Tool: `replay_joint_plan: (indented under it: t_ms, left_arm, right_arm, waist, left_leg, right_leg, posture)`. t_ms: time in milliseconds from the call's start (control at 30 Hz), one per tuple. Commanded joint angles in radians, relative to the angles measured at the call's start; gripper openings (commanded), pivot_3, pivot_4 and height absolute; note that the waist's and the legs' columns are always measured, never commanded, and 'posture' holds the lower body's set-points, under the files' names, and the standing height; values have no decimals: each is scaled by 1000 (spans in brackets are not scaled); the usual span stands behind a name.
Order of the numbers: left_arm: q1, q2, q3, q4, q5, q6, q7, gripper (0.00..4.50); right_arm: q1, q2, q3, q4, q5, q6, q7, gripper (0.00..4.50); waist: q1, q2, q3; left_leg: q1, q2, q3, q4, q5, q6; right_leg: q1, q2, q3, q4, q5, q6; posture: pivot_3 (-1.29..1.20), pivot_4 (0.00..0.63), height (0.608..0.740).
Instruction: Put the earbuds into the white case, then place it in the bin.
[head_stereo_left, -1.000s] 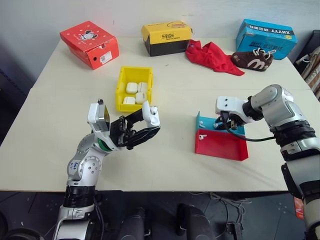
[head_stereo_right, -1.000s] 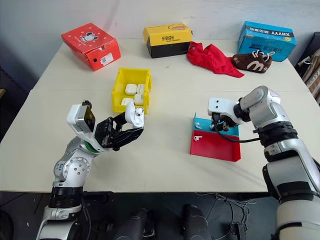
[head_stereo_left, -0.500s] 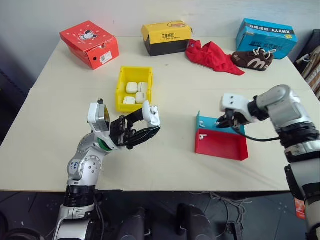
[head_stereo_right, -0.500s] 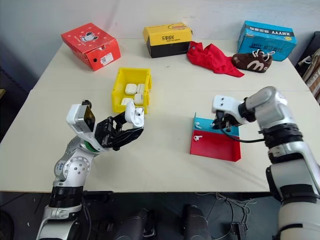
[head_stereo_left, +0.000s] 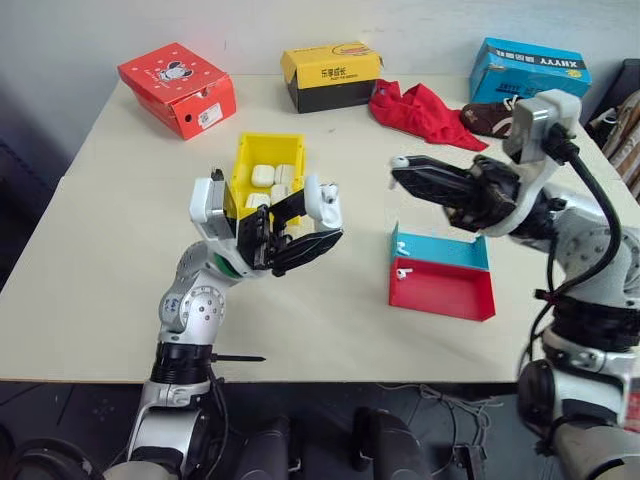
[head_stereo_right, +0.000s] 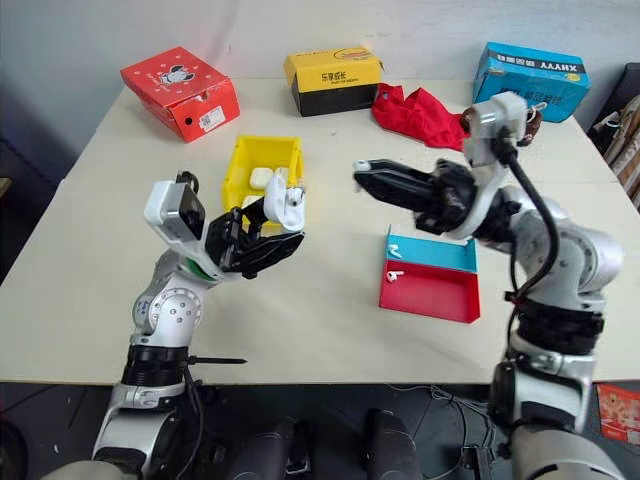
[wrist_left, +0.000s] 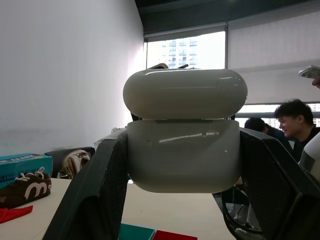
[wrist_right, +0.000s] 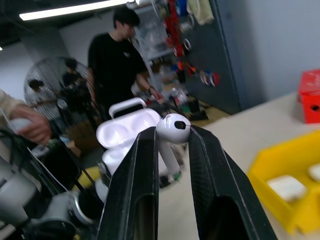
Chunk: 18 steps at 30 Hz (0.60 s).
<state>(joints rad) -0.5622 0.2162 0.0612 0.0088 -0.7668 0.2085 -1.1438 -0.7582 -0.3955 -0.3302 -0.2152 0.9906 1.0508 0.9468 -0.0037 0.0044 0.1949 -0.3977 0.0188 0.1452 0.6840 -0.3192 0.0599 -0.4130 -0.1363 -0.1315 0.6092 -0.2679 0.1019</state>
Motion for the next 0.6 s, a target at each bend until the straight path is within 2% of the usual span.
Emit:
replay_joint_plan:
  t_ms: [33, 200, 600]
  left_arm:
    - [-15, 0, 2, -5, 2, -4, -9, 2807]
    - [-26, -1, 4, 6, -2, 5, -9, 2807]
    - [-22, -14, 5, 10, -4, 14, 0, 2807]
  right_arm:
    - [18, 32, -17, -105, 116, 9, -122, 424]
    - [54, 49, 15, -143, 191, -15, -197, 424]
    - [127, 55, 118, -192, 203, -96, -240, 424]
  waist:
    - [3, 0, 0]
    - [0, 0, 0]
    - [0, 0, 0]
  left_leg:
    - [0, 0, 0, 0, 0, 0]
    - [-2, -4, 1, 0, -1, 4]
    - [-2, -3, 1, 0, 0, 4]
  right_leg:
    - [0, 1, 0, 0, 0, 0]
    - [-1, 2, 0, 0, 1, 1]
    - [-1, 3, -1, 0, 1, 1]
  posture:
    - [0, 150, 740]
    - [0, 150, 740]
    - [0, 150, 740]
